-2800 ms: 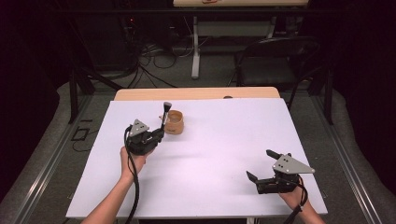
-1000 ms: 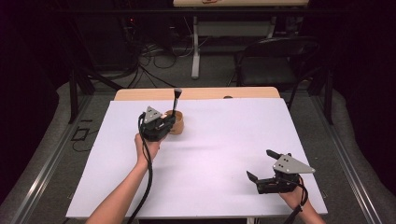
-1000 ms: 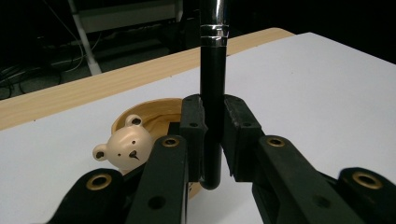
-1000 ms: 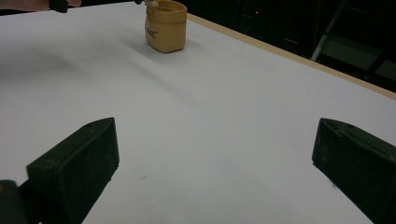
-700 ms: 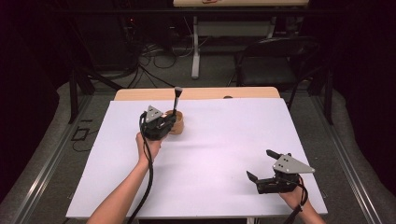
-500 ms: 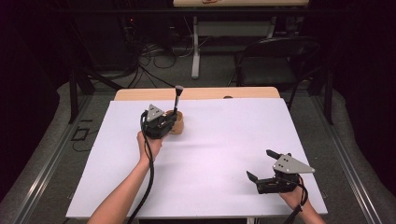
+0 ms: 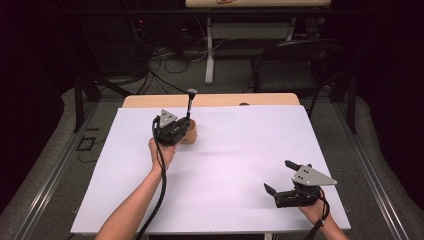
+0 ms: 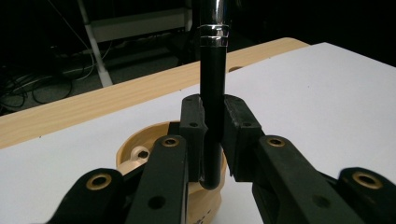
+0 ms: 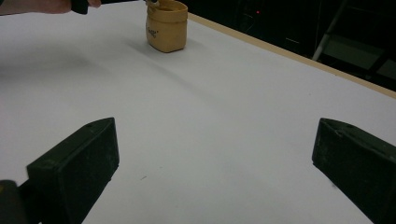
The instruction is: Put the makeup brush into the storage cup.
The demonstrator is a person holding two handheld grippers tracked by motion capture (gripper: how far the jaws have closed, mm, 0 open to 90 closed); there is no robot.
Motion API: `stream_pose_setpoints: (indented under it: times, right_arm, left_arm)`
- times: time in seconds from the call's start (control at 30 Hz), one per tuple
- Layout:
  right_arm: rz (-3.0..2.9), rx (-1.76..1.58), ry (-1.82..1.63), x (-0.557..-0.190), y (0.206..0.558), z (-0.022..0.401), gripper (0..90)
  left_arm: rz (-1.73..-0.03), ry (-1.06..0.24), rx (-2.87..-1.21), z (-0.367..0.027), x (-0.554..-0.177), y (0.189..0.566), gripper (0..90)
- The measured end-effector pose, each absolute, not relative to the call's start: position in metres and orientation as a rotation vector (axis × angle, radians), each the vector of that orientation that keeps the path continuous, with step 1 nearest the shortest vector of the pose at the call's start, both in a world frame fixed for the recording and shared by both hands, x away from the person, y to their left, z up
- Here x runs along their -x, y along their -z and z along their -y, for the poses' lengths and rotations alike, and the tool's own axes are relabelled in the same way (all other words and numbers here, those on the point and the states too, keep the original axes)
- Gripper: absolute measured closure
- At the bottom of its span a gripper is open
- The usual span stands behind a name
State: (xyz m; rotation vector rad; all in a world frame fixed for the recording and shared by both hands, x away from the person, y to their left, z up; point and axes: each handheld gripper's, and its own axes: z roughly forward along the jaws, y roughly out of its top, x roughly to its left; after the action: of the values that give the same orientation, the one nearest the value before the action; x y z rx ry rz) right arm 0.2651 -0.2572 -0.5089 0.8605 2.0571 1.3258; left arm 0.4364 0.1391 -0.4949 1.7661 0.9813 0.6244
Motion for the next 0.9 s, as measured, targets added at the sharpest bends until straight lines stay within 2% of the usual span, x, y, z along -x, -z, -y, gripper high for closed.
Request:
stream_pose_setpoints:
  times: [0.9]
  right_arm:
    - [-2.055,-0.861,-1.332,-0.266,0.509,0.258,0.1]
  left_arm:
    - [-0.984,-0.658,-1.789,-0.13,-0.454,0.505,79.3]
